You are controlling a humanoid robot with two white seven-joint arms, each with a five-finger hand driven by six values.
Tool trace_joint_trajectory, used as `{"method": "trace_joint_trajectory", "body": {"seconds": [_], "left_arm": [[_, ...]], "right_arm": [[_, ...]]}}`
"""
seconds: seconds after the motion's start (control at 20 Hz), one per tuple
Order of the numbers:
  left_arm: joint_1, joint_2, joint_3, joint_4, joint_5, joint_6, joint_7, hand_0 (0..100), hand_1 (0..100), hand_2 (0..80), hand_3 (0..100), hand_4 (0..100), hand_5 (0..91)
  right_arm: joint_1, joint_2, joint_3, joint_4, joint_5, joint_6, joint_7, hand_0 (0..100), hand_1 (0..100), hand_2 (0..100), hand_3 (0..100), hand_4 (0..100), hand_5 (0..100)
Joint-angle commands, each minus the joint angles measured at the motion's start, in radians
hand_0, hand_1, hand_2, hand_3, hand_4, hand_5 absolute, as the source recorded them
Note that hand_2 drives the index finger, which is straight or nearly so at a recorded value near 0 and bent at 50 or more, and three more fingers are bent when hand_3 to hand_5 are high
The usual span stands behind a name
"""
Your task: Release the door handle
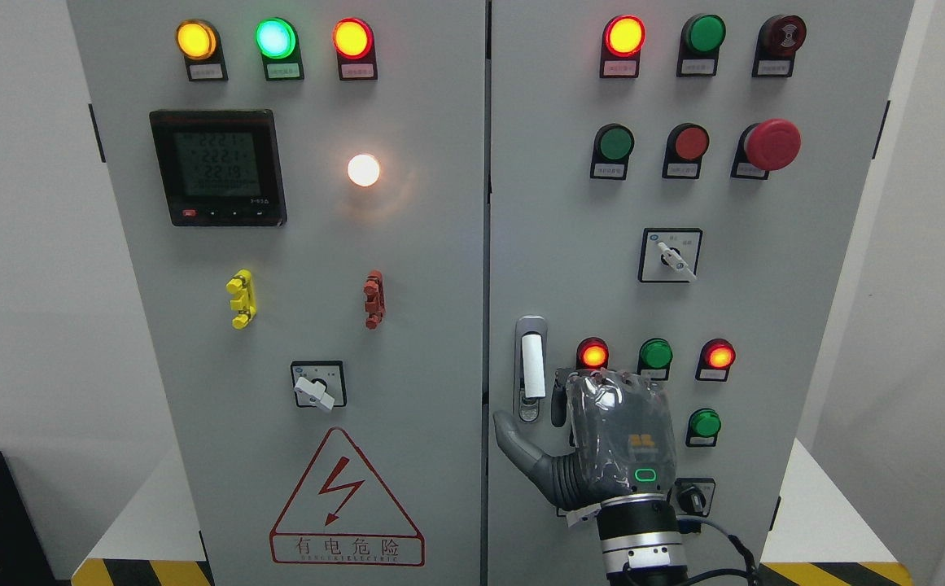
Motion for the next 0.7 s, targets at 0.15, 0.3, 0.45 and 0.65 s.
{"method": "trace_joint_trajectory", "body": {"seconds": [0.15,0.3,0.45,0.65], "left_arm": [[0.0,0.0,-0.02,-0.017,0.0,-0.001,-0.001,0,0,2.6,8,1,0.0],[0.0,0.0,-0.02,-0.017,0.0,-0.001,-0.001,0,0,2.5,9,1,0.0],[0.0,0.0,-0.02,-0.017,0.0,-0.001,-0.001,0,0,2.5,8,1,0.0],[0.0,0.0,-0.02,-0.015,0.0,-0.001,-0.002,0,0,2.4,8,1,0.0]], "right_arm": [[-0.033,0.001,-0.021,0.035,0.0,0.001,0.001,11,35,83,100,100,96],[-0.044,0.001,-0.037,0.05,0.0,0.001,-0.001,13,35,83,100,100,96],[-0.042,0.001,-0.045,0.052,0.002,0.001,-0.001,15,37,83,100,100,96],[-0.041,0.001,-0.047,0.052,0.002,0.001,-0.002,16,39,83,100,100,96]]}}
